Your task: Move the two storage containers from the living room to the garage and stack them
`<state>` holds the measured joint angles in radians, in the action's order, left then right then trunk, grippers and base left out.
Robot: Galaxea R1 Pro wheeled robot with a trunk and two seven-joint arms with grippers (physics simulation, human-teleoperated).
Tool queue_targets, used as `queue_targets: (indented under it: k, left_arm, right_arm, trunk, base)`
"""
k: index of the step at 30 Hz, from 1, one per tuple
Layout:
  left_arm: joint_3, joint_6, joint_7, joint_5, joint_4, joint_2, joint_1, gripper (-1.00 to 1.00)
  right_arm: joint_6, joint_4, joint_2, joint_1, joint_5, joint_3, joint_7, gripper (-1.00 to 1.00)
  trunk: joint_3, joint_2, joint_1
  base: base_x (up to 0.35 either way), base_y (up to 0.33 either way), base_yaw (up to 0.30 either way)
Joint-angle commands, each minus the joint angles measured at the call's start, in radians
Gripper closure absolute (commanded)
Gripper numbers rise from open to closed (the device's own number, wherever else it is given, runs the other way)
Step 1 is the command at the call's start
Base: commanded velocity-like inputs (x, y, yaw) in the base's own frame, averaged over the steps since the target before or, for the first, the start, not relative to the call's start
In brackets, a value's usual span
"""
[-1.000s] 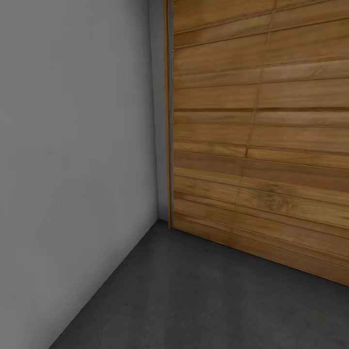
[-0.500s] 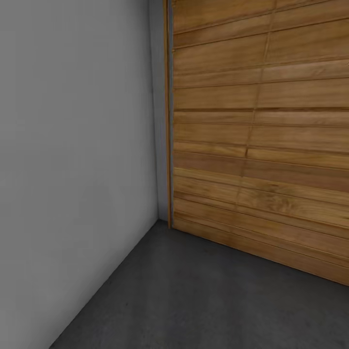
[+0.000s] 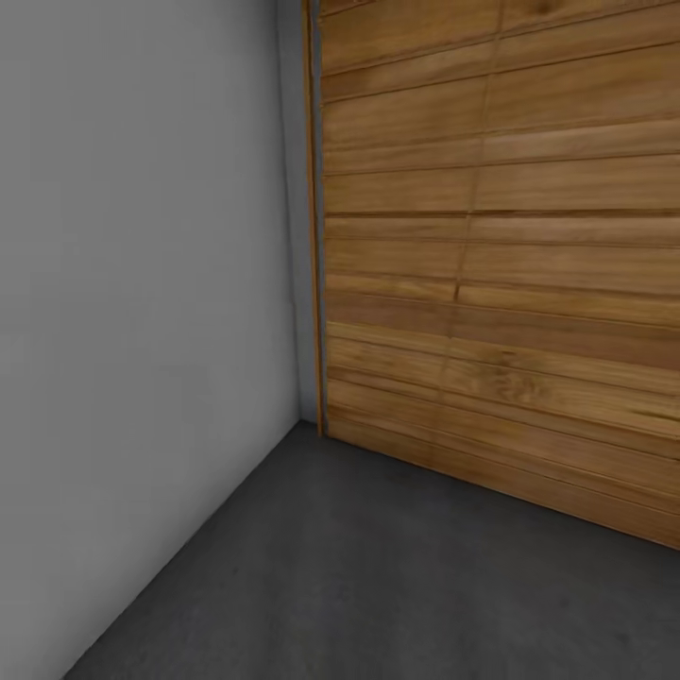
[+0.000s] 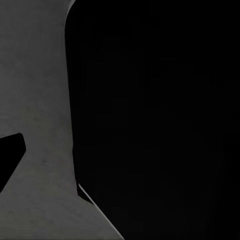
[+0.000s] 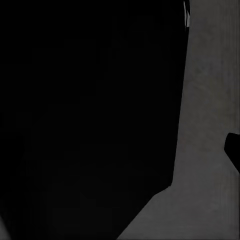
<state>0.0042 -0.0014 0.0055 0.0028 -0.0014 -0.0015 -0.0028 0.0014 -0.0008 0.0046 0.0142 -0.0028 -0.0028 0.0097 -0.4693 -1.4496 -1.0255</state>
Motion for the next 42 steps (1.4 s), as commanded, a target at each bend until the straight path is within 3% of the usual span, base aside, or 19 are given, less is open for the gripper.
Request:
queue_targets:
  k: [1, 14, 42]
  left_arm:
    - [0.000, 0.000, 0.001, 0.000, 0.000, 0.000, 0.000, -1.00]
    - [-0.001, 0.000, 0.001, -0.001, 0.000, 0.000, 0.000, -1.00]
    - [-0.001, 0.000, 0.001, -0.001, 0.000, 0.000, 0.000, -1.00]
  right_arm:
    - [0.000, 0.000, 0.000, 0.000, 0.000, 0.000, 0.001, -1.00]
    - [0.000, -0.001, 0.000, 0.000, 0.000, 0.000, 0.001, -1.00]
    - [0.000, 0.000, 0.000, 0.000, 0.000, 0.000, 0.001, -1.00]
  trunk:
    - [-0.001, 0.000, 0.000]
    - [-0.001, 0.000, 0.000]
    - [-0.001, 0.000, 0.000]
  base:
    - [-0.239, -0.235, 0.000]
    - [-0.204, -0.198, 0.151]
    - [-0.006, -0.006, 0.290]
